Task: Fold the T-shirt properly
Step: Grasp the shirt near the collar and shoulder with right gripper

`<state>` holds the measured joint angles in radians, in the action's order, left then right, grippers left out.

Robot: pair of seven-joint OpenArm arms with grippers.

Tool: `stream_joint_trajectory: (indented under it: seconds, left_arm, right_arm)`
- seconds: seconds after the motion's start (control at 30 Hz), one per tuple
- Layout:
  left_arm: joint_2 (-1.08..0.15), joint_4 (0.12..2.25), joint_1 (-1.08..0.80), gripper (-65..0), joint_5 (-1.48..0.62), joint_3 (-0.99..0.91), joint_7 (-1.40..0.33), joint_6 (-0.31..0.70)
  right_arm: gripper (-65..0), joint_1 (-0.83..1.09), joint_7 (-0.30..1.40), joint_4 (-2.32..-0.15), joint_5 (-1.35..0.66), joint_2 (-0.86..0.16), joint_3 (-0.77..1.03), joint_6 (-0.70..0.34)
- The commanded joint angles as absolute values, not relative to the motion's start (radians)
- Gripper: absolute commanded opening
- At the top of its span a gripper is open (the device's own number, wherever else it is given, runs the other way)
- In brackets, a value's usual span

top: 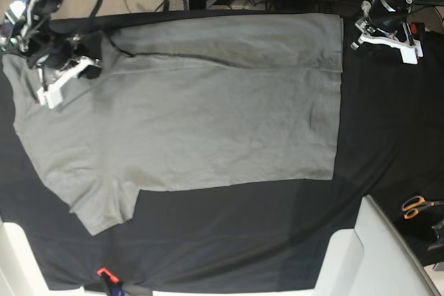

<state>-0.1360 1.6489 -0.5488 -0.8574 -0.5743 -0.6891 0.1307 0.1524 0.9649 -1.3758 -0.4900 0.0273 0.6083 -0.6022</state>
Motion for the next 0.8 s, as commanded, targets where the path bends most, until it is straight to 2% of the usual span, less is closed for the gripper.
stream_joint_trajectory:
  seconds: [0.0, 0.17, 0.47, 0.53, 0.6, 0.67, 0.77]
  left_arm:
    - [-0.145, 1.662, -0.555, -65.0, -0.866, -0.581, -0.676, 0.136]
    - [-0.157, 1.662, -0.559, -65.0, -0.866, -0.581, -0.676, 0.136]
    - [-0.157, 1.662, -0.559, -65.0, -0.866, -0.581, -0.676, 0.136]
    - [-0.157, 1.662, -0.558, -65.0, -0.866, -0.581, -0.676, 0.136]
    - [-0.157, 1.662, -0.558, -65.0, -0.866, -0.581, -0.676, 0.136]
    - [-0.157, 1.662, -0.558, -65.0, -0.866, -0.581, -0.676, 0.136]
    - [-0.159, 1.662, -0.558, -65.0, -0.866, -0.581, -0.676, 0.136]
  right_arm:
    - [-64.5, 0.147, 0.951, -1.38, -0.504, 0.012, 0.61, -0.607]
    - [-64.5, 0.113, 0.944, -1.328, -0.504, 0.013, 0.61, -0.607]
    - [-64.5, 0.001, 0.8, -1.201, -0.503, -0.016, 0.608, -0.615]
    - [-64.7, -0.005, 0.822, -1.251, -0.503, -0.019, 0.608, -0.615]
    - [-64.8, 0.007, 0.921, -1.374, -0.504, -0.022, 0.618, -0.607]
    - [-64.8, 0.059, 1.015, -1.5, -0.506, -0.015, 0.622, -0.605]
    - [-64.7, 0.15, 1.056, -1.621, -0.506, 0.022, 0.622, -0.558]
